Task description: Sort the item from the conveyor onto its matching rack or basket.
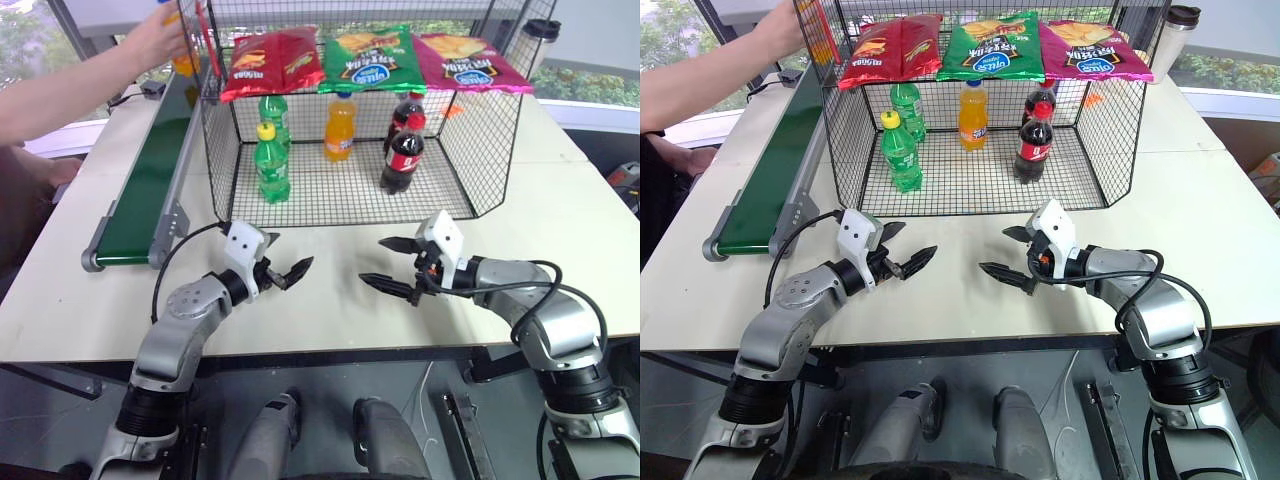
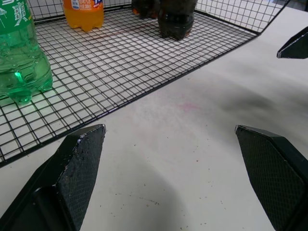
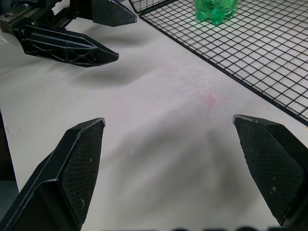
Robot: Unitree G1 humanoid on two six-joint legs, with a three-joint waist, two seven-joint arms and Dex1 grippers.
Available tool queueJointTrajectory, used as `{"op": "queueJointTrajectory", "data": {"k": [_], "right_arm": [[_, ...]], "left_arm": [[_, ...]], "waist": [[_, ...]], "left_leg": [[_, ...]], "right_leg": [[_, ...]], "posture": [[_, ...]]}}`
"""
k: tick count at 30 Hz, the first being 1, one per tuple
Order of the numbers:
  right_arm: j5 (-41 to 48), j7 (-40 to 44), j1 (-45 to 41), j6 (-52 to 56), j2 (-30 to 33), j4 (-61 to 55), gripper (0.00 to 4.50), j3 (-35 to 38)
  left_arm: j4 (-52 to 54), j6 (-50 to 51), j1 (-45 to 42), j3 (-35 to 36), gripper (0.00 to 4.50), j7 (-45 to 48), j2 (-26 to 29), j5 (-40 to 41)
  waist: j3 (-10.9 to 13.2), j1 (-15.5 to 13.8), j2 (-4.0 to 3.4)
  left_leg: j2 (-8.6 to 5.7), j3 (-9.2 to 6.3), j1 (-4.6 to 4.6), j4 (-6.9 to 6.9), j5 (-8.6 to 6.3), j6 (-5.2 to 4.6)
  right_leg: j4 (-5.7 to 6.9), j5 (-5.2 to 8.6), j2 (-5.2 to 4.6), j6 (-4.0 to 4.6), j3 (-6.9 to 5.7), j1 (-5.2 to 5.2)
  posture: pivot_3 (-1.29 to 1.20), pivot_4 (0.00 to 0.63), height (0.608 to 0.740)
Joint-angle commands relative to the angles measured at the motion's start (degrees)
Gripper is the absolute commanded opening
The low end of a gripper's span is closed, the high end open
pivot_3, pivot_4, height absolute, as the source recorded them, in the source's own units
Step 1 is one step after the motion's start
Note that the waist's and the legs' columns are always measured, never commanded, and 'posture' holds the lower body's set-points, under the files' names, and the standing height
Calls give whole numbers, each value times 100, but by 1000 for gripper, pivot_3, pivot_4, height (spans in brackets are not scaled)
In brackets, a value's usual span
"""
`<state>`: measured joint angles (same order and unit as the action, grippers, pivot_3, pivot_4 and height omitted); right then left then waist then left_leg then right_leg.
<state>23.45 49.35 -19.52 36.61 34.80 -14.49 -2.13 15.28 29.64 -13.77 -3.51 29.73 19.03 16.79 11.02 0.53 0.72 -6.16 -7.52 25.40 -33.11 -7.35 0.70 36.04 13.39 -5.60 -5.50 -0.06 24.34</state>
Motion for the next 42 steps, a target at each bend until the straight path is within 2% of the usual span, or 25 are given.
{"op": "queueJointTrajectory", "data": {"k": [1, 16, 25, 31, 38, 42], "right_arm": [[77, -10, -84, -58, 1, -217, 4413, 32], [156, 38, -102, -2, 24, -313, 4413, 49], [385, 151, -216, 136, 40, -686, 4413, 17], [545, 138, -471, 244, -31, -843, 4413, -42], [710, 132, -768, 271, -140, -935, 4413, -159], [770, 173, -895, 240, -209, -950, 4413, -249]], "left_arm": [[151, -116, -66, 27, 4500, -4, 2, 10], [349, -18, -40, 96, 4500, 12, 74, 77], [1206, 539, 191, 750, 4500, -168, 421, 469], [1731, 1144, 337, 1729, 4500, -591, 614, 959], [1462, 1495, 318, 3242, 4500, -1031, 939, 1438], [1097, 1406, 393, 3741, 4500, -1097, 1211, 1450]], "waist": [[0, 0, 0], [0, 1, 0], [0, 15, 0], [0, 10, 0], [0, 12, 0], [0, 11, 0]], "left_leg": [[0, 0, 0, 0, 0, 0], [0, 0, 0, 0, 0, 0], [2, -2, 3, 3, -1, 0], [2, -3, 4, 4, -1, 0], [2, -5, 5, 6, -2, 0], [2, -4, 5, 8, -2, 0]], "right_leg": [[0, 0, 0, 0, 0, 0], [-1, 0, 0, 0, 0, 0], [-2, 2, 0, -1, 0, 4], [-2, 2, 0, -1, 0, 5], [-6, 14, 0, -19, 0, 6], [-6, 11, 0, -13, 0, 8]], "posture": [[0, 150, 738], [0, 150, 738], [0, 150, 738], [0, 150, 738], [0, 150, 738], [0, 150, 738]]}}
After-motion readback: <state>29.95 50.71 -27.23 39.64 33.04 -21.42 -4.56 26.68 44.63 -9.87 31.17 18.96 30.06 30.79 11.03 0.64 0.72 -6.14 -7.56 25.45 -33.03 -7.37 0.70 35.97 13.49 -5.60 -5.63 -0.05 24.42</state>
